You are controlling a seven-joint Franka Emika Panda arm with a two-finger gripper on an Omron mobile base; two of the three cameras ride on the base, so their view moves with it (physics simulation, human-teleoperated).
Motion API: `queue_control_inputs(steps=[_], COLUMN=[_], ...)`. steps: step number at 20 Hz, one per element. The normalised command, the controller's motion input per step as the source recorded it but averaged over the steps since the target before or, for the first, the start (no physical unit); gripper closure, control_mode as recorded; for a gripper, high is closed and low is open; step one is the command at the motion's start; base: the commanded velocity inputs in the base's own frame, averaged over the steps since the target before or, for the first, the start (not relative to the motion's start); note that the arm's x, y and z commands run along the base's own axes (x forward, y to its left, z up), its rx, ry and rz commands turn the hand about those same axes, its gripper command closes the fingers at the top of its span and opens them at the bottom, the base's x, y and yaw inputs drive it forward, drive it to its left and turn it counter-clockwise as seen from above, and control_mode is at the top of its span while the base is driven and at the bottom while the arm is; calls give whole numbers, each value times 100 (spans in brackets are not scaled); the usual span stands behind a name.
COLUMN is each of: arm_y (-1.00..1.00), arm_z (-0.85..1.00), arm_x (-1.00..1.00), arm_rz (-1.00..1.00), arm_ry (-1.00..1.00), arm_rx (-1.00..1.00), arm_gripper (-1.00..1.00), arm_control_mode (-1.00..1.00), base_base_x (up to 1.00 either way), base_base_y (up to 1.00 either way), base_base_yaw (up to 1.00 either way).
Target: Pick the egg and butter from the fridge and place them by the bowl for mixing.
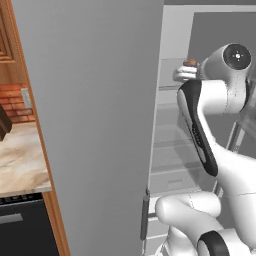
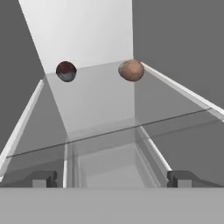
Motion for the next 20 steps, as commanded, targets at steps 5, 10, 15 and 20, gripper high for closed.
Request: queue_control_inputs(steps=[5, 10, 15, 20], arm_y=[-15, -26, -15, -13], arm_z=[30, 3, -21, -22], arm_x=[37, 37, 26, 15], arm_rz=[0, 0, 5, 4], arm_ry=[19, 10, -20, -35], arm_rx=[1, 1, 0, -1], arm_gripper=[-100, -100, -100, -100], arm_control_mode=[-100, -100, -100, -100], base_base_x=[0, 0, 0, 0], base_base_y=[0, 0, 0, 0], base_base_yaw=[0, 0, 0, 0])
